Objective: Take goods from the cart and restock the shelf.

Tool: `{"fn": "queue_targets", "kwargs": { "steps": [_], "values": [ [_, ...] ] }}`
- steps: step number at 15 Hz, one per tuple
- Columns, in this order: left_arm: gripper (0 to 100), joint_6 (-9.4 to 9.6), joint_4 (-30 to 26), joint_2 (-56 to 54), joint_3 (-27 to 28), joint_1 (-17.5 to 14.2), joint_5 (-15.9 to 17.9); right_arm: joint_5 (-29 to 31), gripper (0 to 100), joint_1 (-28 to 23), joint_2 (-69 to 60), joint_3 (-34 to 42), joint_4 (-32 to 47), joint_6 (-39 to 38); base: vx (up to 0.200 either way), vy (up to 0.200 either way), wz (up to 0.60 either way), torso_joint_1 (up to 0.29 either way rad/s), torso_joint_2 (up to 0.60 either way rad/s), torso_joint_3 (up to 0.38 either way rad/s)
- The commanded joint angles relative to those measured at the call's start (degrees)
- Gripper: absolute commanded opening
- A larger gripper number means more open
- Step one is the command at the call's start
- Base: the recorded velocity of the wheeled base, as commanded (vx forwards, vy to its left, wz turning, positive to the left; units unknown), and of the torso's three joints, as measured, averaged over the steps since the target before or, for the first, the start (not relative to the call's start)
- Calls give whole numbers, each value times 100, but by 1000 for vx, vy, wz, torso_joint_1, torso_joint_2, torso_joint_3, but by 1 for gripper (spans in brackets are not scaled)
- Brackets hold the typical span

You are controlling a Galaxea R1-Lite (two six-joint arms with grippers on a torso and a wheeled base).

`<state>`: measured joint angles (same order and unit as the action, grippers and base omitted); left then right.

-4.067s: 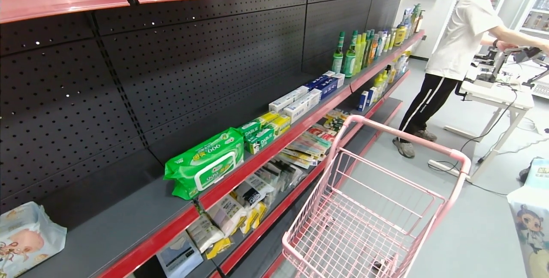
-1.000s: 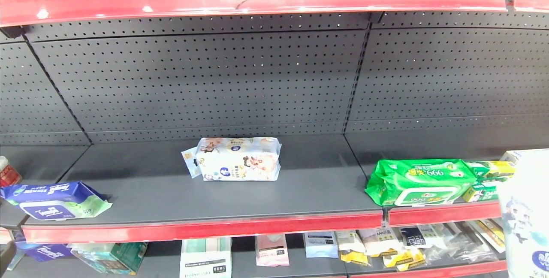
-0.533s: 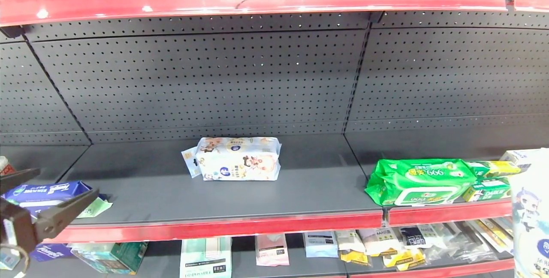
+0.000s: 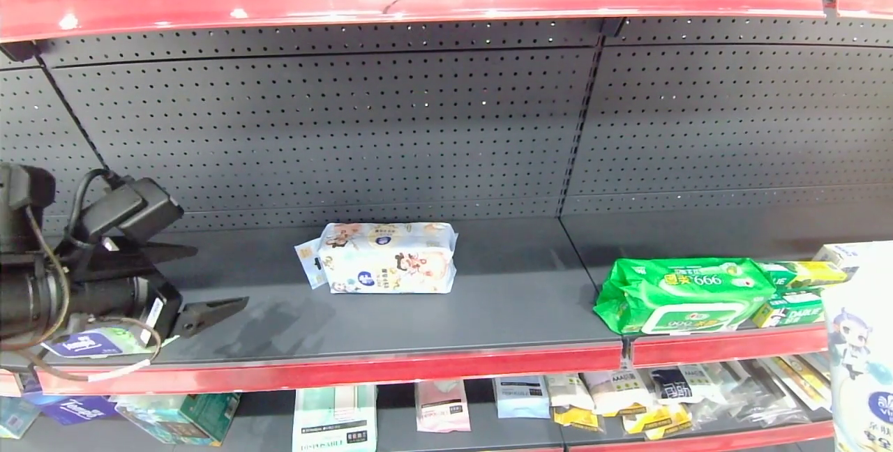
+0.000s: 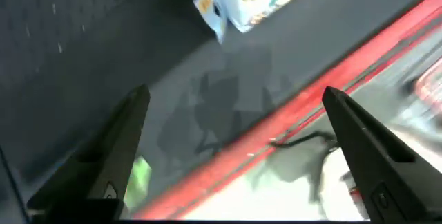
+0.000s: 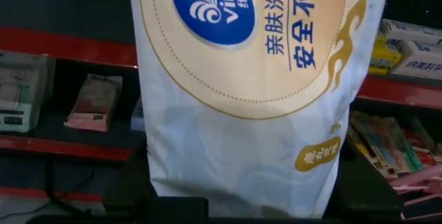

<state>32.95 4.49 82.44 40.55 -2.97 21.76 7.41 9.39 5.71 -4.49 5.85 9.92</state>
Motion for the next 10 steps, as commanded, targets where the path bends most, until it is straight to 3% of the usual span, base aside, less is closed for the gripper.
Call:
{"fn": "queue_targets", "kwargs": {
  "steps": [1, 2, 3, 6, 10],
  "values": [
    [100, 563, -27, 1089, 656, -107, 250, -3, 0, 2, 10, -8, 4, 27, 0, 0, 0, 0, 0, 0],
    [100, 994, -62, 1485, 955, -89, 285, -3, 0, 2, 10, -8, 4, 62, 0, 0, 0, 0, 0, 0],
    [100, 1249, -106, 1687, 1122, -72, 302, -12, 0, 2, 10, -8, -5, 80, 0, 0, 0, 0, 0, 0],
    [100, 1354, -607, 2171, 1764, 254, 469, -3, 0, 2, 10, -8, -5, 89, 0, 0, 0, 0, 0, 0],
    [100, 1398, -660, 2926, 2651, 535, 496, -3, 0, 2, 10, -8, 4, 98, 0, 0, 0, 0, 0, 0]
  ]
}}
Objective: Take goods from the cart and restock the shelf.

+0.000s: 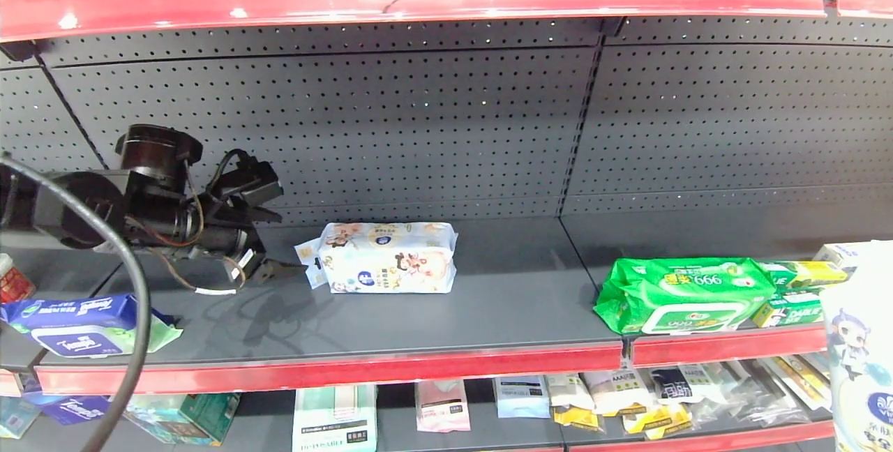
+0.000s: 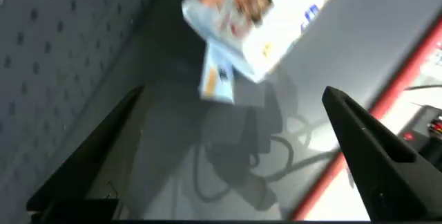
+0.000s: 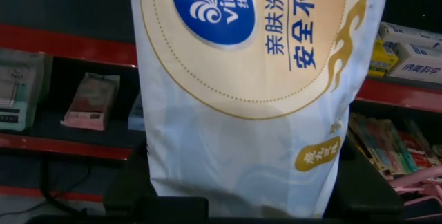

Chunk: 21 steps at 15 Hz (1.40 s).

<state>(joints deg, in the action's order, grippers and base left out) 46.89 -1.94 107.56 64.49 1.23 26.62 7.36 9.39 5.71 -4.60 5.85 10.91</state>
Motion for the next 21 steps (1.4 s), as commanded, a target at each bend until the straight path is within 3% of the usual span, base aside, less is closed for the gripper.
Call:
{"fn": "queue_targets", "kwargs": {
  "steps": [1, 2, 12, 15, 21],
  "values": [
    [100, 110, -131, 512, 371, 149, 9, 2, 0, 2, 10, 3, 4, -1, 0, 0, 0, 0, 0, 0],
    [100, 216, -254, 626, 512, 211, 9, 2, 0, 2, 10, -6, -5, 25, 0, 0, 0, 0, 0, 0],
    [100, 295, -606, 1602, 1892, 633, 9, -16, 0, 2, 10, -6, -5, 192, 0, 0, 0, 0, 0, 0],
    [100, 541, -1423, 1839, 2639, 659, 9, -24, 0, 2, 10, -6, -5, 201, 0, 0, 0, 0, 0, 0],
    [100, 550, -1485, 2331, 3043, 782, 9, -24, 0, 2, 18, -6, -5, 210, 0, 0, 0, 0, 0, 0]
  ]
}}
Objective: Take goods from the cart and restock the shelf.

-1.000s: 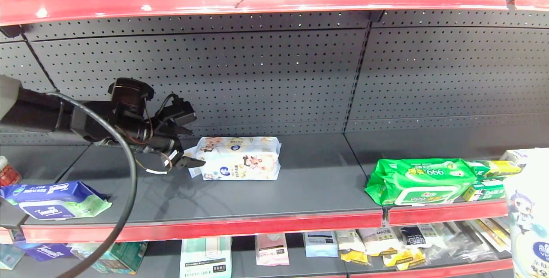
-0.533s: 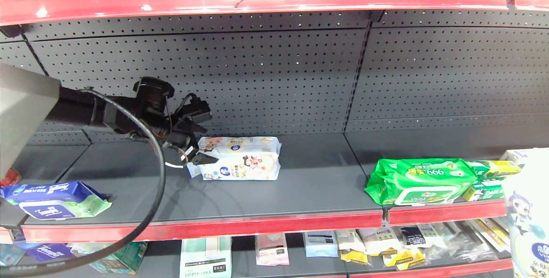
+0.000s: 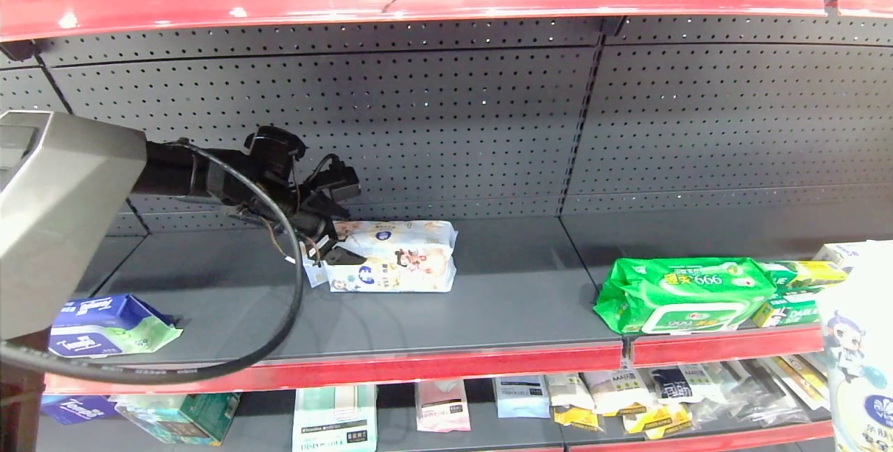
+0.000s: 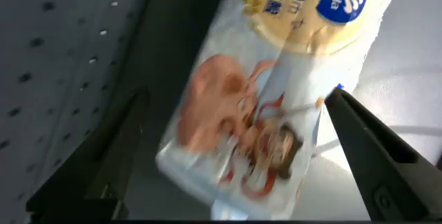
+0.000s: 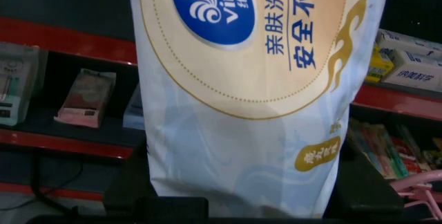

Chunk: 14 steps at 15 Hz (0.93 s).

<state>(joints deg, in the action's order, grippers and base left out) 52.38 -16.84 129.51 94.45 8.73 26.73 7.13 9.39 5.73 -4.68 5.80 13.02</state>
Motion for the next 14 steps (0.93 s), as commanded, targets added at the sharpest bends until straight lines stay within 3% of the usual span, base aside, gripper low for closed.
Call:
{"fn": "queue_targets", "kwargs": {
  "steps": [1, 5, 10, 11, 14],
  "values": [
    [100, 0, -48, 180, 91, 129, 7, -1, 0, 2, 7, 2, 0, -1, 0, 0, 0, 0, 0, 0],
    [100, 0, -215, 188, 91, 331, 7, -1, 0, 2, 16, 2, 0, -1, 0, 0, 0, 0, 0, 0],
    [100, 44, 5, 285, 100, 296, 16, -1, 0, 2, 16, 2, 0, -1, 0, 0, 0, 0, 0, 0],
    [0, 62, -22, 285, 82, 305, 25, -1, 0, 2, 16, 2, 0, -1, 0, 0, 0, 0, 0, 0],
    [0, 88, -57, 276, 47, 322, 34, 8, 0, 2, 16, 2, 0, -1, 0, 0, 0, 0, 0, 0]
  ]
}}
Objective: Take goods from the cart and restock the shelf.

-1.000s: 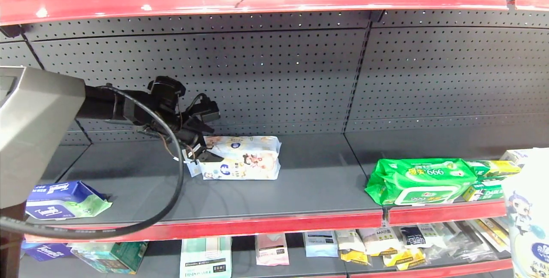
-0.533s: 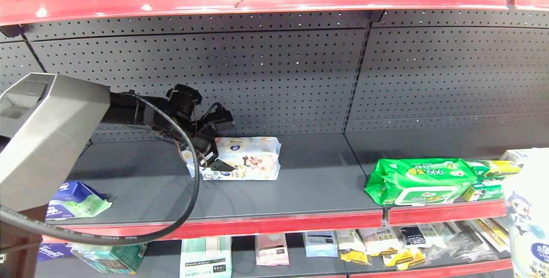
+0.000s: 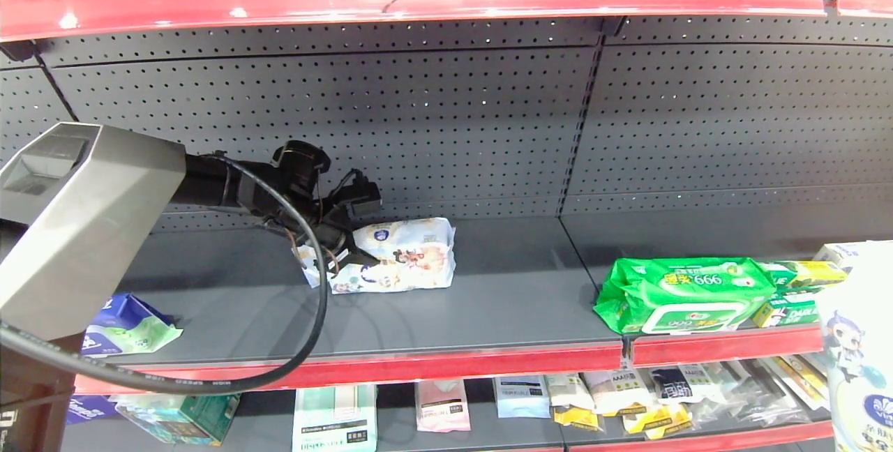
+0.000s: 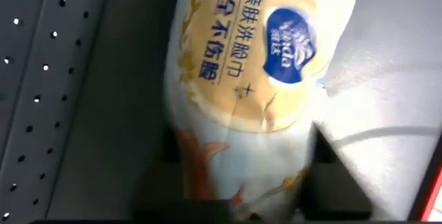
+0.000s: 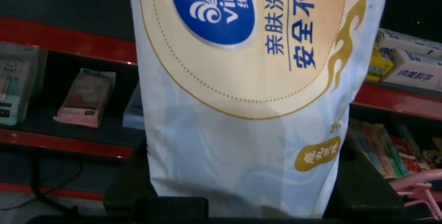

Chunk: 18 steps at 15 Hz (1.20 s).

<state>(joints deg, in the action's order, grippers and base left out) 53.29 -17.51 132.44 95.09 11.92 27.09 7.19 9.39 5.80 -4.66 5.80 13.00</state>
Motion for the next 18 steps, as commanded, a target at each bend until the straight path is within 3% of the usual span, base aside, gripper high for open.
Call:
{"fn": "queue_targets", "kwargs": {
  "steps": [1, 5, 8, 10, 13, 18],
  "values": [
    [0, -2, -122, -51, -25, 3, -2, 1, 0, 2, 9, 0, 9, 1, 0, 0, 0, 0, 0, 0],
    [0, 121, -614, -359, -34, -23, 174, 1, 0, 2, 9, 0, 0, -8, 0, 0, 0, 0, 0, 0],
    [0, 692, -710, -711, -421, -322, 315, 1, 0, 2, 9, 0, 0, 1, 0, 0, 0, 0, 0, 0],
    [0, 736, -895, -1106, -913, -331, 332, 1, 0, 2, 9, 0, 0, -8, 0, 0, 0, 0, 0, 0],
    [0, 736, -596, -1423, -1730, -348, 253, -7, 0, 2, 9, 0, 9, 1, 0, 0, 0, 0, 0, 0],
    [0, 683, -350, -1475, -2073, -348, -19, -7, 0, 2, 9, -9, 0, 36, 0, 0, 0, 0, 0, 0]
  ]
}}
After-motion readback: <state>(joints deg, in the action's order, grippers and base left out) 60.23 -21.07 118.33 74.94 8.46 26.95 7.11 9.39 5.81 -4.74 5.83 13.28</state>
